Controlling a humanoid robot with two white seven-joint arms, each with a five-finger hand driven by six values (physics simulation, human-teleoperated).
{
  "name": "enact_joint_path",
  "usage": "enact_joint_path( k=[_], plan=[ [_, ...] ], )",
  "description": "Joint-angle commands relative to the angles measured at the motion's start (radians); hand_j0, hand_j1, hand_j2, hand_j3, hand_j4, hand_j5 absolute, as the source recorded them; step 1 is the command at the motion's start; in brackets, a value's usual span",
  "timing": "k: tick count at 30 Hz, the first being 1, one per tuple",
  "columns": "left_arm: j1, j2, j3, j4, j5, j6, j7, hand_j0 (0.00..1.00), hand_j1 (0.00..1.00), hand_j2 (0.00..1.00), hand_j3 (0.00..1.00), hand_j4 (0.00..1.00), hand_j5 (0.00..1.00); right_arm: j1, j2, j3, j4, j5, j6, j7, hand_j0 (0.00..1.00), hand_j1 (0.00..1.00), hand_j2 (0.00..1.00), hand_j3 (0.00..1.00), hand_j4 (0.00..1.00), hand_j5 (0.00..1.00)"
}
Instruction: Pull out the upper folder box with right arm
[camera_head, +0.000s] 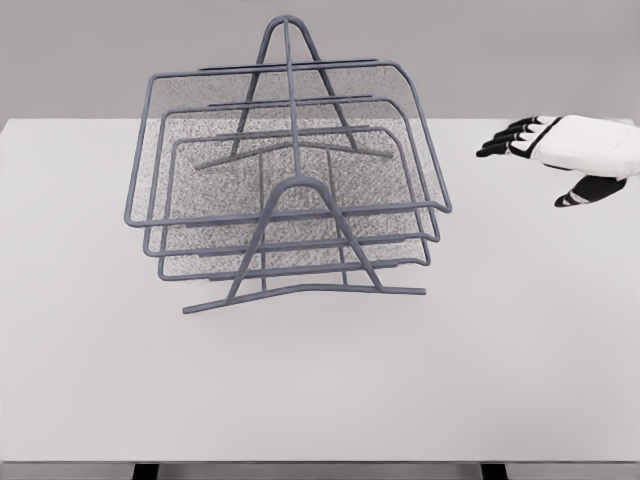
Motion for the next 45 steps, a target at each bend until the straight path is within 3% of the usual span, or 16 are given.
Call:
enact_joint_path(
  k=[1,3,4,7,12,20,27,30,37,45],
  plan=[
    [0.0,0.0,0.0,0.0,0.0,0.0,0.0,1.0,1.0,1.0,1.0,1.0,1.0,-0.003,0.013,0.033,0.023,0.014,-0.002,0.0,1.0,1.0,1.0,1.0,1.0,1.0],
    [0.0,0.0,0.0,0.0,0.0,0.0,0.0,1.0,1.0,1.0,1.0,1.0,1.0,-0.08,0.174,0.04,0.089,0.096,-0.002,0.0,1.0,1.0,1.0,1.0,1.0,1.0],
    [0.0,0.0,0.0,0.0,0.0,0.0,0.0,1.0,1.0,1.0,1.0,1.0,1.0,-0.126,0.208,0.076,0.109,0.102,-0.002,0.0,1.0,1.0,1.0,1.0,1.0,1.0],
    [0.0,0.0,0.0,0.0,0.0,0.0,0.0,1.0,1.0,1.0,1.0,1.0,1.0,-0.261,0.277,0.227,0.152,0.103,-0.002,0.0,1.0,1.0,1.0,1.0,1.0,1.0],
    [0.0,0.0,0.0,0.0,0.0,0.0,0.0,1.0,1.0,1.0,1.0,1.0,1.0,-0.267,0.278,0.267,0.148,0.103,-0.002,0.0,1.0,1.0,1.0,1.0,1.0,1.0],
    [0.0,0.0,0.0,0.0,0.001,0.0,0.0,1.0,1.0,1.0,1.0,1.0,1.0,-0.25,0.225,0.283,0.135,0.105,-0.002,0.0,1.0,1.0,1.0,1.0,1.0,1.0],
    [0.0,0.0,0.0,0.0,0.001,0.0,0.0,1.0,1.0,1.0,1.0,1.0,1.0,-0.258,0.039,0.273,0.128,0.097,-0.002,0.0,1.0,1.0,1.0,1.0,1.0,1.0],
    [0.0,0.0,0.0,0.0,0.001,0.0,0.0,1.0,1.0,1.0,1.0,1.0,1.0,-0.253,0.016,0.274,0.128,0.099,-0.002,0.0,1.0,1.0,1.0,1.0,1.0,1.0],
    [0.0,0.0,0.0,0.0,0.001,0.0,0.0,1.0,1.0,1.0,1.0,1.0,1.0,-0.249,-0.118,0.247,0.138,0.096,-0.002,0.0,1.0,1.0,1.0,1.0,1.0,1.0],
    [0.0,0.0,0.0,0.0,0.0,0.0,0.0,1.0,1.0,1.0,1.0,1.0,1.0,-0.247,-0.151,0.221,0.138,0.094,-0.002,0.0,1.0,1.0,1.0,1.0,1.0,1.0]
  ],
)
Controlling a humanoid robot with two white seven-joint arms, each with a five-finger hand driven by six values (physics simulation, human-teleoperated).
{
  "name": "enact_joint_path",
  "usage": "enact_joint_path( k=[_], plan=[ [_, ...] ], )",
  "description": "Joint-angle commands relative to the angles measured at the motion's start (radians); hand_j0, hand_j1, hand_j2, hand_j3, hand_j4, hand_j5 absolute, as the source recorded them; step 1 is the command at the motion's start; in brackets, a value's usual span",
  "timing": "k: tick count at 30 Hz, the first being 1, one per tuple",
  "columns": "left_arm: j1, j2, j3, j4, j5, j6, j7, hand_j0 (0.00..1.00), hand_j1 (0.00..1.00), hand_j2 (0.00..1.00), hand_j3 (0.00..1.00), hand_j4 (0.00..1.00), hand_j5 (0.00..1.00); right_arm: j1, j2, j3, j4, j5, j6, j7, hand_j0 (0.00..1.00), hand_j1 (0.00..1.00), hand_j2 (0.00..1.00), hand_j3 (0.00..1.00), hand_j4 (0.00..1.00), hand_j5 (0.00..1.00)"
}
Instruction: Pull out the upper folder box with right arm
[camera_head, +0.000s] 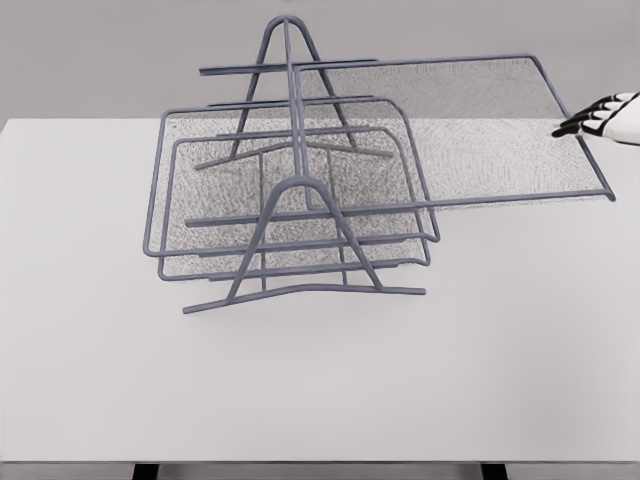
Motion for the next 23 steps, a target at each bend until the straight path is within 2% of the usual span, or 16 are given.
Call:
enact_joint_path(
  k=[1,3,4,7,9,10,11,13,15,16,17,19,20,23],
  plan=[
    [0.0,0.0,0.0,0.0,0.0,0.0,0.0,1.0,1.0,1.0,1.0,1.0,1.0,0.0,-0.014,-0.009,0.0,-0.001,0.001,0.0,1.0,1.0,1.0,1.0,1.0,1.0],
    [0.0,0.0,0.0,0.0,0.0,0.0,0.0,1.0,1.0,1.0,1.0,1.0,1.0,0.021,-0.011,-0.107,0.0,-0.11,0.001,0.0,1.0,1.0,1.0,1.0,1.0,1.0],
    [0.0,0.0,0.0,0.0,0.0,0.0,0.0,1.0,1.0,1.0,1.0,1.0,1.0,0.023,-0.002,-0.14,-0.001,-0.121,0.001,0.0,1.0,1.0,1.0,1.0,1.0,1.0],
    [0.0,0.0,0.0,0.0,0.0,0.0,0.0,1.0,1.0,1.0,1.0,1.0,1.0,0.031,-0.003,-0.171,-0.006,-0.193,0.001,0.0,1.0,1.0,1.0,1.0,1.0,1.0],
    [0.0,0.0,0.0,0.0,0.0,0.0,0.0,1.0,1.0,1.0,1.0,1.0,1.0,0.051,-0.017,-0.165,-0.09,-0.231,0.001,0.0,1.0,1.0,1.0,1.0,1.0,1.0],
    [0.0,0.0,0.0,0.0,0.0,0.0,0.0,1.0,1.0,1.0,1.0,1.0,1.0,0.041,-0.109,-0.153,-0.159,-0.317,0.001,0.0,1.0,1.0,1.0,1.0,1.0,1.0],
    [0.0,0.0,0.0,0.0,0.0,0.0,0.0,1.0,1.0,1.0,1.0,1.0,1.0,0.038,-0.12,-0.153,-0.251,-0.325,0.001,0.0,1.0,1.0,1.0,1.0,1.0,1.0],
    [0.0,0.0,0.0,0.0,0.0,0.0,0.0,1.0,1.0,1.0,1.0,1.0,1.0,0.021,-0.141,-0.154,-0.302,-0.391,0.001,0.0,1.0,1.0,1.0,1.0,1.0,1.0],
    [0.0,0.0,0.0,0.0,0.0,0.001,0.0,1.0,1.0,1.0,1.0,1.0,1.0,0.023,-0.103,-0.148,-0.325,-0.425,0.001,0.0,1.0,1.0,1.0,1.0,1.0,1.0],
    [0.0,0.0,0.0,0.0,0.0,0.001,0.0,1.0,1.0,1.0,1.0,1.0,1.0,0.021,-0.04,-0.144,-0.328,-0.434,0.001,0.0,1.0,1.0,1.0,1.0,1.0,1.0],
    [0.0,0.0,0.0,0.0,0.0,0.001,0.0,1.0,1.0,1.0,1.0,1.0,1.0,0.021,-0.011,-0.108,-0.329,-0.432,0.001,0.0,1.0,1.0,1.0,1.0,1.0,1.0],
    [0.0,0.0,0.0,-0.003,0.0,0.001,0.0,1.0,1.0,1.0,1.0,1.0,1.0,0.025,0.0,-0.076,-0.342,-0.431,0.001,0.0,1.0,1.0,1.0,1.0,1.0,1.0],
    [0.0,0.0,0.0,-0.004,0.0,0.001,0.0,1.0,1.0,1.0,1.0,1.0,1.0,0.031,0.02,-0.029,-0.343,-0.426,0.001,0.0,1.0,1.0,1.0,1.0,1.0,1.0],
    [-0.002,0.0,0.0,-0.003,0.0,0.001,0.0,1.0,1.0,1.0,1.0,1.0,1.0,0.026,0.014,-0.03,-0.346,-0.425,0.001,0.0,1.0,1.0,1.0,1.0,1.0,1.0]
  ],
)
